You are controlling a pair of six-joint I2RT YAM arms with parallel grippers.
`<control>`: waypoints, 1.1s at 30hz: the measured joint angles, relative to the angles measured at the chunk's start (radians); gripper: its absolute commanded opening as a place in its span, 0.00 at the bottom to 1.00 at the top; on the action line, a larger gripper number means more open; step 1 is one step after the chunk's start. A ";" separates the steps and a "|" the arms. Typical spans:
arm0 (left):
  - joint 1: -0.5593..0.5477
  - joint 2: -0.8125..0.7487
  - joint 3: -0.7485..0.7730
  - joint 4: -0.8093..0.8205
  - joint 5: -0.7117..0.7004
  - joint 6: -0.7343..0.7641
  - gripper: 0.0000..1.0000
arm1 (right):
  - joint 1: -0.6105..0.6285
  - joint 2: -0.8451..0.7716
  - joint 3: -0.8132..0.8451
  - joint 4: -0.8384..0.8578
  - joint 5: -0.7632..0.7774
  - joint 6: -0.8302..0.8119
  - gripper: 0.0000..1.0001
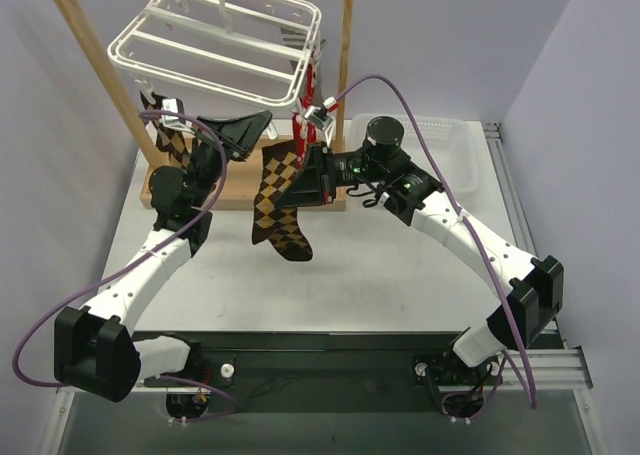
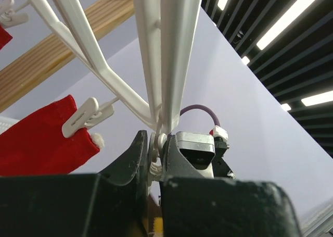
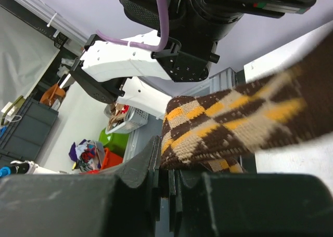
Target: Remove the socks clipped to the hanger
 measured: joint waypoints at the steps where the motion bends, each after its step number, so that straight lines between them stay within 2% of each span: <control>1: 0.001 -0.002 0.000 0.000 0.000 0.000 0.00 | 0.001 0.000 -0.001 -0.001 0.000 0.000 0.00; 10: 0.002 -0.025 0.011 -0.040 0.001 0.014 0.00 | 0.001 -0.006 -0.026 -0.019 0.004 -0.025 0.00; 16: 0.002 -0.044 0.011 -0.101 0.000 0.059 0.00 | -0.039 -0.063 -0.079 -0.185 0.066 -0.128 0.00; 21: 0.003 -0.067 0.011 -0.154 -0.004 0.111 0.00 | -0.173 -0.121 -0.098 -0.349 0.177 -0.219 0.00; 26: 0.004 -0.084 0.011 -0.204 -0.008 0.166 0.00 | -0.310 -0.126 -0.092 -0.524 0.366 -0.307 0.00; 29: 0.006 -0.089 0.011 -0.230 -0.009 0.192 0.00 | -0.391 -0.102 -0.046 -0.611 0.478 -0.343 0.00; 33: 0.008 -0.091 0.011 -0.252 -0.009 0.216 0.00 | -0.504 -0.036 0.073 -0.647 0.613 -0.367 0.00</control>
